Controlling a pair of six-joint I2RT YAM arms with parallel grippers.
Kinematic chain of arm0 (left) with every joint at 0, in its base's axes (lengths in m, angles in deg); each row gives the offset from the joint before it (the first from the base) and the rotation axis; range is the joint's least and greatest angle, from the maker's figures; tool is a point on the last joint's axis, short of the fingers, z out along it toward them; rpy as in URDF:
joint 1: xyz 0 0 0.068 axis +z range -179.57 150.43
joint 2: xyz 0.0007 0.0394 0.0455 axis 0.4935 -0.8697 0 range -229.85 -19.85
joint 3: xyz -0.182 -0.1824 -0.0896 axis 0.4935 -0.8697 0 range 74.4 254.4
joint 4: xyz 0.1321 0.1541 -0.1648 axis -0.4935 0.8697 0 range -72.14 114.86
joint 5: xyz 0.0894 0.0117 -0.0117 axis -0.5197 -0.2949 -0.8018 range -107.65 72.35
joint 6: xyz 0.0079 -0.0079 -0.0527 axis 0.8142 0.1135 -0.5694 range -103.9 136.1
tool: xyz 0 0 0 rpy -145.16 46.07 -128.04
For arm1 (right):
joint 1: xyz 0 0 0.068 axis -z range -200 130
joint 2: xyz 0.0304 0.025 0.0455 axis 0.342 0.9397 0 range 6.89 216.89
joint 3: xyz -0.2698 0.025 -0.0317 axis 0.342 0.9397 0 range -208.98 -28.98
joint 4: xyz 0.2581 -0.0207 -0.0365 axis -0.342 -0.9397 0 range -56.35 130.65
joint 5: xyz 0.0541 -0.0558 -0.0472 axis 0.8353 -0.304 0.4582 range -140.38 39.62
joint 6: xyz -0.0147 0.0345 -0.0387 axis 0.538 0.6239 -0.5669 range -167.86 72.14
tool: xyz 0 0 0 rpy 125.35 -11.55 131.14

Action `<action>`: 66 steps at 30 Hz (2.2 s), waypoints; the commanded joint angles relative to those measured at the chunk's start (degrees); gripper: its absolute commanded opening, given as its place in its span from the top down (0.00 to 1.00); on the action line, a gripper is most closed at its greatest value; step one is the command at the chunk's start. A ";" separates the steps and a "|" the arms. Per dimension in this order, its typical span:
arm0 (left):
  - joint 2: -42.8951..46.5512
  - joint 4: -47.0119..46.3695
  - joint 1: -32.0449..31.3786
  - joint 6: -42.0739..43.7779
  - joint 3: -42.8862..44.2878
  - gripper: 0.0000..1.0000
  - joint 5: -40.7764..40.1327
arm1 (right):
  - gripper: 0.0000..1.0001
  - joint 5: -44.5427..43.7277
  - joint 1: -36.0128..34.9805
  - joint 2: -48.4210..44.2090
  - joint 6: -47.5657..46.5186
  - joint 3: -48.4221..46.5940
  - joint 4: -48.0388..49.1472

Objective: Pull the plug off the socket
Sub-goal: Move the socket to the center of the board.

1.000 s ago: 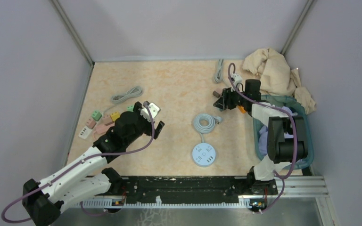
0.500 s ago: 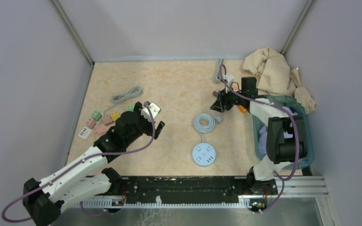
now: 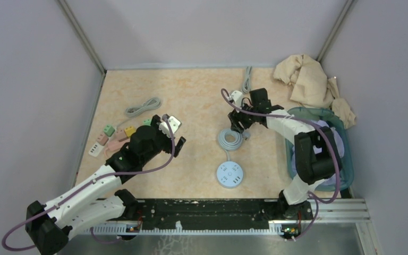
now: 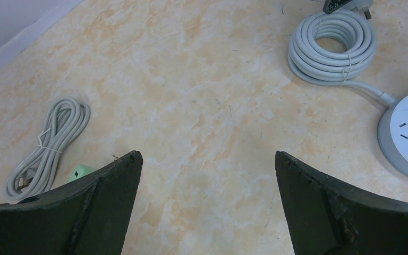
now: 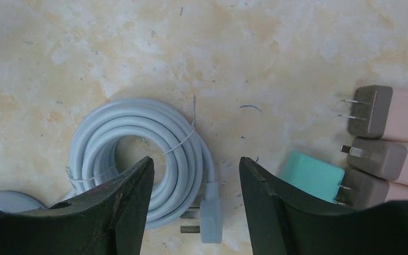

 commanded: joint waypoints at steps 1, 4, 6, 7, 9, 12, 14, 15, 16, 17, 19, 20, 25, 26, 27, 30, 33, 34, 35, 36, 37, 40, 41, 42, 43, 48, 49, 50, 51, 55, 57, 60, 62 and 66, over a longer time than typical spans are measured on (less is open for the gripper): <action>-0.01 -0.96 0.35 0.63 -0.68 0.00 0.78 | 0.40 -3.84 -1.29 3.93 -3.40 -3.66 -2.79; 0.08 -0.92 0.43 0.58 -0.64 0.00 0.85 | 0.40 -2.60 -1.69 6.20 -4.88 -5.26 -6.07; 0.08 -0.90 0.44 0.54 -0.56 0.00 0.96 | 0.40 -2.59 -2.26 7.36 -5.25 -5.79 -6.98; 0.02 -0.91 0.44 0.54 -0.55 0.00 1.02 | 0.40 -2.85 -2.59 8.00 -5.21 -5.91 -7.01; 0.07 -0.92 0.44 0.56 -0.55 0.00 1.13 | 0.41 -4.54 -3.30 9.19 -4.60 -6.06 -6.58; 0.07 -0.92 0.44 0.57 -0.57 0.00 1.21 | 0.53 -6.47 -4.28 10.70 -3.09 -6.81 -6.01; 0.18 -0.90 0.44 0.55 -0.55 0.00 1.26 | 0.73 -6.67 -4.62 10.91 -2.37 -7.57 -6.05; 0.17 -0.94 0.44 0.62 -0.55 0.00 1.24 | 0.81 -6.84 -4.71 10.89 -1.89 -7.92 -6.06; 0.18 -0.90 0.44 0.55 -0.55 0.00 1.26 | 0.85 -7.01 -4.72 10.69 -1.33 -8.21 -5.80; 0.23 -0.90 0.45 0.60 -0.55 0.00 1.31 | 0.88 -7.19 -4.72 10.29 -0.98 -8.43 -5.64; 0.24 -0.90 0.44 0.54 -0.55 0.00 1.30 | 0.93 -7.17 -4.72 9.21 -0.25 -8.79 -4.62; 0.22 -0.91 0.45 0.64 -0.55 0.00 1.31 | 0.95 -6.99 -4.72 8.81 0.34 -9.13 -3.80; 0.41 -0.81 0.46 0.88 -0.64 0.00 0.42 | 1.00 -6.76 -4.72 11.28 1.67 -16.39 -2.57; 0.49 -0.76 0.48 0.93 -0.70 0.00 0.11 | 1.00 -7.16 -4.76 12.45 1.75 -18.68 -2.59; 0.72 -0.83 0.51 1.09 -0.76 0.00 -0.22 | 1.00 -7.84 -4.72 14.18 1.76 -20.91 -2.59; 1.05 -0.88 0.53 1.25 -0.90 0.00 -0.67 | 1.00 -9.51 -4.72 18.85 1.65 -29.38 -3.61; 0.94 -0.90 0.59 1.38 -0.90 0.00 -0.79 | 1.00 -11.73 -4.72 24.80 1.07 -40.43 -6.01; 0.89 -0.90 0.62 1.42 -0.94 0.00 -0.81 | 1.00 -12.67 -4.65 26.89 1.02 -44.20 -6.80; 0.85 -0.94 0.62 1.44 -0.94 0.00 -0.81 | 1.00 -13.76 -4.63 29.25 0.98 -47.80 -7.38; 0.86 -0.99 0.62 1.49 -0.98 0.00 -0.86 | 1.00 -14.86 -4.49 31.31 1.38 -51.23 -7.53; 0.78 -0.99 0.68 1.55 -1.07 0.00 -0.94 | 1.00 -16.25 -4.27 33.64 2.16 -54.40 -7.28; 0.66 -1.14 0.86 1.59 -1.16 0.00 -0.99 | 0.90 -18.84 -3.28 40.20 5.14 -63.68 -6.34; 0.60 -1.09 0.94 1.64 -1.25 0.00 -1.04 | 0.87 -19.52 -2.73 42.74 6.44 -66.99 -5.57; 0.54 -1.16 0.96 1.72 -1.27 0.00 -1.07 | 0.83 -20.36 -2.37 44.35 7.57 -68.82 -4.47; 0.45 -1.16 1.04 1.66 -1.30 0.00 -1.01 | 0.79 -21.47 -2.20 45.44 8.29 -69.57 -2.95; 0.14 -1.44 1.47 1.78 -1.52 0.00 -0.95 | 0.62 -27.26 -2.08 48.83 7.93 -69.59 3.63; 0.00 -1.50 1.56 1.77 -1.51 0.00 -0.86 | 0.60 -27.79 -2.08 49.38 7.98 -69.60 3.98; -0.10 -1.51 1.66 1.71 -1.51 0.00 -0.77 | 0.59 -28.20 -2.02 49.93 7.93 -69.56 4.15; -0.22 -1.52 1.75 1.67 -1.51 0.00 -0.73 | 0.58 -28.49 -2.00 50.34 8.12 -69.56 4.17; -0.32 -1.51 1.97 1.64 -1.60 0.00 -0.80 | 0.39 -28.51 -1.85 49.88 9.12 -69.47 3.19; -0.20 -1.60 2.15 1.69 -1.69 0.00 -0.97 | 0.26 -27.05 -1.59 47.78 10.11 -69.26 2.02; 0.05 -1.75 2.35 1.76 -1.73 0.00 -1.03 | 0.19 -24.00 -1.38 42.46 10.66 -66.79 0.31; 0.18 -1.80 2.44 1.81 -1.75 0.00 -1.07 | 0.19 -22.37 -1.38 37.32 11.18 -62.08 0.94; 0.42 -1.90 2.55 1.91 -1.78 0.00 -1.02 | 0.19 -15.18 -1.29 24.52 10.85 -50.38 1.28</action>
